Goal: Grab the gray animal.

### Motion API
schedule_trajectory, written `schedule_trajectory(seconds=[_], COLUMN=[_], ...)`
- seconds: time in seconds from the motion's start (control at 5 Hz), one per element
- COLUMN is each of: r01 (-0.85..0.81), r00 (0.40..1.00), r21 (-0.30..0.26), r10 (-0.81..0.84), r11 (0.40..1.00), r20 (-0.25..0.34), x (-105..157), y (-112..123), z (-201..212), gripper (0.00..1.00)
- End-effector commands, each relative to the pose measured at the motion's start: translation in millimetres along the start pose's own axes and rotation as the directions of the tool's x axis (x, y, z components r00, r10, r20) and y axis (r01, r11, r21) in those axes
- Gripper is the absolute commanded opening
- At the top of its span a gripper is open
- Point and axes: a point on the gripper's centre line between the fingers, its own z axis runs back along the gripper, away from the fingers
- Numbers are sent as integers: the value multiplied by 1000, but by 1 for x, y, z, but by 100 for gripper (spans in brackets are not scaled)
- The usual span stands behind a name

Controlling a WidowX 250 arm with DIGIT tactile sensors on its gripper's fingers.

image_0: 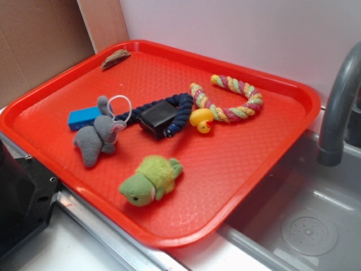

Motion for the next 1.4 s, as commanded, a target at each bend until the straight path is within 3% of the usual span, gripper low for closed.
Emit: schedule_trajectory(seconds=[0.0, 0.2, 0.4, 0.6, 0.8, 1.2], r01=[0, 24, 71, 92, 282, 398], r00=[1000, 1000, 996, 995, 959, 917], r21=[0, -31, -83, -67, -68, -30], r10=[0, -24, -65, -88, -282, -398], r11=[1000, 999, 994, 994, 957, 917], r20=[0, -11, 67, 54, 0, -29], x=[0, 4, 1, 2, 19, 33], y=[0, 12, 17, 22, 9, -12], z=[0, -50, -99, -145, -173, -196], gripper=[100, 100, 100, 100, 100, 100])
